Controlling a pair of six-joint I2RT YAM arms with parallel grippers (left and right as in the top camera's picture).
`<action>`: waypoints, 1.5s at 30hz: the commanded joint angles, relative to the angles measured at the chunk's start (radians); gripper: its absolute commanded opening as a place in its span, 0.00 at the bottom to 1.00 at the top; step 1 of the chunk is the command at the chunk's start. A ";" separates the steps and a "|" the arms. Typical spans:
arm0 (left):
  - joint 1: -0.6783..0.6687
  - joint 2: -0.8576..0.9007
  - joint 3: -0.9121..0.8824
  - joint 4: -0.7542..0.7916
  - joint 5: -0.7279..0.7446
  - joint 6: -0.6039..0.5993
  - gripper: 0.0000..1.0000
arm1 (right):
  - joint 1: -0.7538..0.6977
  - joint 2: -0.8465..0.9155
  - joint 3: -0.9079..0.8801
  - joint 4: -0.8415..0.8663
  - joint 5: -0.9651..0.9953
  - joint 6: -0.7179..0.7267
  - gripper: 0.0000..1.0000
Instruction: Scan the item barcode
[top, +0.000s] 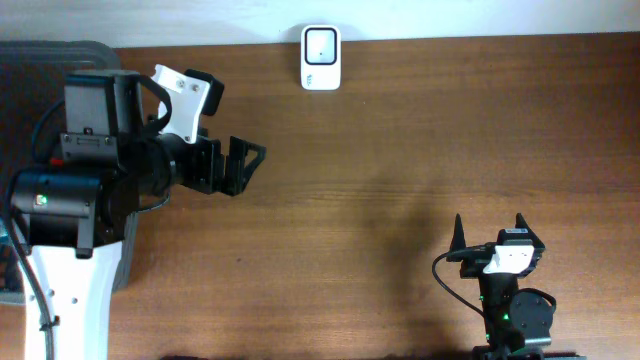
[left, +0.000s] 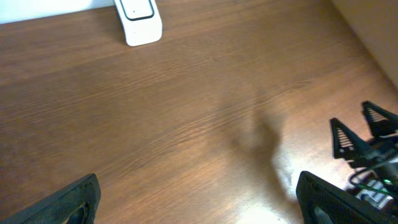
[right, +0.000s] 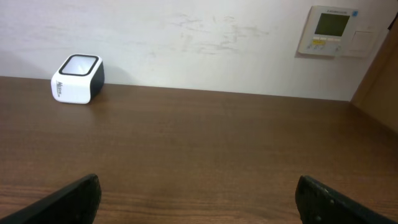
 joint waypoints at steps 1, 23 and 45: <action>-0.022 0.024 0.010 -0.005 0.082 0.002 0.99 | 0.006 -0.005 -0.007 -0.004 0.015 0.000 0.98; -0.287 0.140 0.092 0.093 -0.486 -0.151 0.99 | 0.006 -0.005 -0.007 -0.004 0.015 0.000 0.98; 0.735 0.135 0.083 0.184 -0.484 -0.485 0.99 | 0.006 -0.005 -0.007 -0.004 0.015 0.000 0.98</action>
